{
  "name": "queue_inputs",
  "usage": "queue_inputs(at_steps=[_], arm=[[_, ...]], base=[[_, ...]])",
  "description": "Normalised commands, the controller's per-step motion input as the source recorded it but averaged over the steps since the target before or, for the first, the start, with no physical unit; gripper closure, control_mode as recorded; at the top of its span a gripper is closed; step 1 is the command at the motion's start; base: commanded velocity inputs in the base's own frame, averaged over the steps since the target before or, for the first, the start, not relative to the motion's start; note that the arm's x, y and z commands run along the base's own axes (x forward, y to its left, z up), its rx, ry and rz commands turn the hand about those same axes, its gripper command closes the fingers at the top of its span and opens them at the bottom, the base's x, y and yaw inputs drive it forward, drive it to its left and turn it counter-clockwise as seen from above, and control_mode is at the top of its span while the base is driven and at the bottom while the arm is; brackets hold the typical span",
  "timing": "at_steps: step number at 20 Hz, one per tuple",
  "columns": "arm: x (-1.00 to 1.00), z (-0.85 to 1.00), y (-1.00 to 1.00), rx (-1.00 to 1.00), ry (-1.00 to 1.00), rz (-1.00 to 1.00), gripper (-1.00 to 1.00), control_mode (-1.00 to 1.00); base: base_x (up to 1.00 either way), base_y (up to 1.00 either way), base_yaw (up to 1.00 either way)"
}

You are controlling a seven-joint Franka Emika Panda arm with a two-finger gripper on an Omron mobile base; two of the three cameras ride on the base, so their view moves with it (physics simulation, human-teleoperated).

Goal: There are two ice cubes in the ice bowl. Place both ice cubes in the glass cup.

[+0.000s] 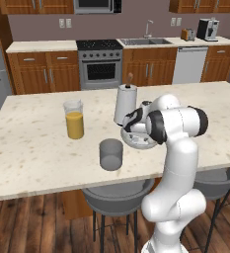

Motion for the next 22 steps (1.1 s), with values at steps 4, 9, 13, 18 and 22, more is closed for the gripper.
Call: queue_inputs(at_steps=[4, 9, 13, 18, 22], arm=[[0.03, -0.26, 0.15, 0.0, -0.01, 0.0, -1.0, -1.0], [0.0, -0.33, 0.29, 0.0, 0.0, 0.0, 1.0, -1.0], [-0.06, -0.31, 0.29, 0.0, 0.0, 0.0, 1.0, -1.0], [-0.08, -0.17, 0.03, 0.0, 0.0, 0.0, 1.0, -1.0], [-0.24, -0.04, 0.01, 0.0, 0.0, 0.0, 1.0, -1.0]], base=[[0.0, 0.0, 0.0], [0.0, 0.0, 0.0], [0.0, 0.0, 0.0], [0.0, 0.0, 0.0], [0.0, 0.0, 0.0]])
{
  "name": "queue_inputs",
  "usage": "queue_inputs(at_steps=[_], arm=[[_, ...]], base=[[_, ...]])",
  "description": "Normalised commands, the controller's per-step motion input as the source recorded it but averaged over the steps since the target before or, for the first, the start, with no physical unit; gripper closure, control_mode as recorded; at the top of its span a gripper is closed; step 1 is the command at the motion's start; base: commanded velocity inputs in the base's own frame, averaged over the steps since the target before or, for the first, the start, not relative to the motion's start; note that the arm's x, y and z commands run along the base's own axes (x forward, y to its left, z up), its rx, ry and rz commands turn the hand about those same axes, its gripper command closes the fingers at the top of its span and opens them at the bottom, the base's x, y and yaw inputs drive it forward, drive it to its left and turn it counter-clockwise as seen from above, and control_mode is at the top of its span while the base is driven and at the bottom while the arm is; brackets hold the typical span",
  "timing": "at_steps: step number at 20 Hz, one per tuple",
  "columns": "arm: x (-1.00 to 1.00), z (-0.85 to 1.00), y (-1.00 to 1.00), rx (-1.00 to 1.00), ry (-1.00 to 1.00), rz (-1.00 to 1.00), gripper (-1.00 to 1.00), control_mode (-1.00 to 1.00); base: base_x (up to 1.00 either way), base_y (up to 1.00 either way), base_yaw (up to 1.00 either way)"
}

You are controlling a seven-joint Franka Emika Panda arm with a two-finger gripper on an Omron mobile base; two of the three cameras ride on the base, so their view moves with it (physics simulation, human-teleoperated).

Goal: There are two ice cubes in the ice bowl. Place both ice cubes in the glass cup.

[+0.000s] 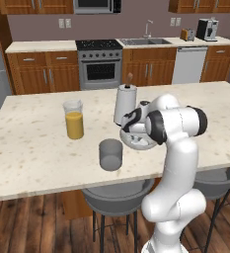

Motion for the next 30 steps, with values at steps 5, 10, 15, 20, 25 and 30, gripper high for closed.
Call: queue_inputs(at_steps=[5, 10, 15, 20, 25, 30], arm=[[-0.22, 0.34, 0.0, 0.0, -0.09, 0.0, 1.0, -1.0], [-0.23, 0.96, 0.05, 0.0, -0.11, 0.0, 1.0, -1.0], [-0.51, 1.0, 0.15, 0.0, -0.15, 0.0, 1.0, -1.0], [-0.86, 0.64, 0.55, -0.05, -0.04, 0.02, 1.0, -1.0], [-0.88, 0.17, 0.86, -0.12, 0.0, 0.03, 1.0, -1.0], [-0.52, 0.07, 0.85, -0.07, 0.0, 0.03, 1.0, -1.0]], base=[[0.0, 0.0, 0.0], [0.0, 0.0, 0.0], [0.0, 0.0, 0.0], [0.0, 0.0, 0.0], [0.0, 0.0, 0.0], [0.0, 0.0, 0.0]])
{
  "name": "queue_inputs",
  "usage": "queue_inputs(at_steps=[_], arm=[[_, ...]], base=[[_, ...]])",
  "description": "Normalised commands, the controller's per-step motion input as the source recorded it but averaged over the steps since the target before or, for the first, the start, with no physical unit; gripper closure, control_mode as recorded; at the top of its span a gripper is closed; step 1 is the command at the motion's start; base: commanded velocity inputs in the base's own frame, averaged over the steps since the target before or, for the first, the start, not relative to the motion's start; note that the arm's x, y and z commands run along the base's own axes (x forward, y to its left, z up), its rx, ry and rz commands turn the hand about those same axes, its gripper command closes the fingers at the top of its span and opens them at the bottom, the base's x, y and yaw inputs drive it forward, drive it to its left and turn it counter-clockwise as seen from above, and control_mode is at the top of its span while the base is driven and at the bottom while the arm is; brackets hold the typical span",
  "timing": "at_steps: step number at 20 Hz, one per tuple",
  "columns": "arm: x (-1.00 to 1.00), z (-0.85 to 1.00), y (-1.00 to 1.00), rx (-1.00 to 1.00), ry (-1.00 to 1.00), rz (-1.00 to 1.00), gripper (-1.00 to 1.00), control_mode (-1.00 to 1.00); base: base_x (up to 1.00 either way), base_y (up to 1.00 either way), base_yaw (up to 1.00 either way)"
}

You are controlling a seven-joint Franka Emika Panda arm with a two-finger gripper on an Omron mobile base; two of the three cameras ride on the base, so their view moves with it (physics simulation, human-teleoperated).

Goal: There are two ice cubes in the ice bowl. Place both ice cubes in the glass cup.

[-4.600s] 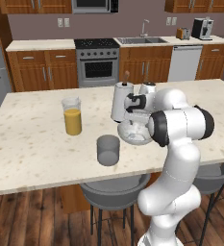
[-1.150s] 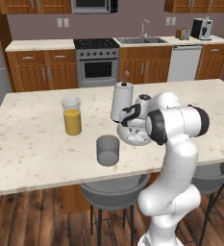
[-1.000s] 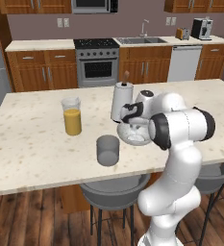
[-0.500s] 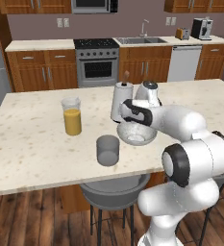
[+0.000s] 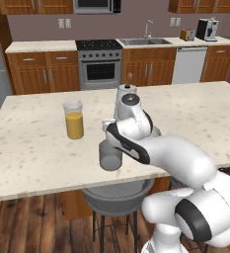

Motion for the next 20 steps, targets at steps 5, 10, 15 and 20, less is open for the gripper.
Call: queue_inputs(at_steps=[5, 10, 15, 20], arm=[[-0.06, 0.3, 0.49, -0.01, 0.01, 0.01, 1.0, -1.0], [0.04, 0.02, 0.02, 0.03, 0.01, 0.0, 1.0, -1.0], [0.36, 0.0, 0.0, 0.2, 0.17, 0.0, 1.0, -1.0], [0.03, -0.03, 0.07, -0.01, 0.0, 0.0, 1.0, -1.0]], base=[[0.0, 0.0, 0.0], [0.0, 0.0, 0.0], [0.0, 0.0, 0.0], [0.0, 0.0, 0.0]])
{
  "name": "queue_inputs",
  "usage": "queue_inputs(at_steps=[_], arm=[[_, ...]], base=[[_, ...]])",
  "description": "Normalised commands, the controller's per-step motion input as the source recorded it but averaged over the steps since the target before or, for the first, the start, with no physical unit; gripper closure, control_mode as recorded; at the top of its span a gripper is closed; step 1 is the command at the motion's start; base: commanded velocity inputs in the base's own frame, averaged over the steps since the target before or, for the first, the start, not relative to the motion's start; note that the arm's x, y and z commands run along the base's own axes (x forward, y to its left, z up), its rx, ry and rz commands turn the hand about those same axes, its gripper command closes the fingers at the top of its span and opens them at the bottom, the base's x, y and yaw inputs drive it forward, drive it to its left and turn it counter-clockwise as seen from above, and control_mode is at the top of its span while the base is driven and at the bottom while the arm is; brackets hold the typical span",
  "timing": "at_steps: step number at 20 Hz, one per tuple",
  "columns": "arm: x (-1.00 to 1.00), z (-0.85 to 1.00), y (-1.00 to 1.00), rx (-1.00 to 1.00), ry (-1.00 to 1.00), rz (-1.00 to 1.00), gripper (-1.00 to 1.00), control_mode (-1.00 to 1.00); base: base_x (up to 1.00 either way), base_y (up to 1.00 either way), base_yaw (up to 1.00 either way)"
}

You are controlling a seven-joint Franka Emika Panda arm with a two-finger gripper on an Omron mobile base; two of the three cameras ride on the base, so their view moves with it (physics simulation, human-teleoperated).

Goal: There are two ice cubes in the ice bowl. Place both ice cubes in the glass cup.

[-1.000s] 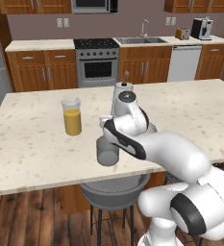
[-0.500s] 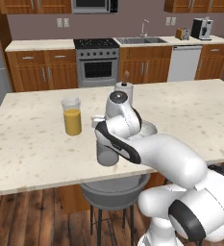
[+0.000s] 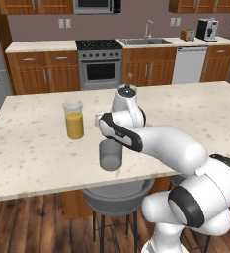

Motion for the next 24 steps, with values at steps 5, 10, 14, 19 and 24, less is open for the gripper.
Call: queue_inputs(at_steps=[5, 10, 14, 19, 24], arm=[[0.05, -0.22, 0.23, -0.07, 0.04, 0.0, 1.0, -1.0], [0.01, -0.18, 0.2, -0.03, 0.03, 0.0, 1.0, -1.0], [0.0, -0.11, 0.07, 0.0, 0.0, 0.0, 1.0, -1.0], [0.0, -0.13, 0.0, 0.0, 0.0, 0.0, 1.0, -1.0], [0.0, -0.13, -0.13, 0.0, 0.0, 0.02, 1.0, -1.0]], base=[[0.0, 0.0, 0.0], [0.0, 0.0, 0.0], [0.0, 0.0, 0.0], [0.0, 0.0, 0.0], [0.0, 0.0, 0.0]])
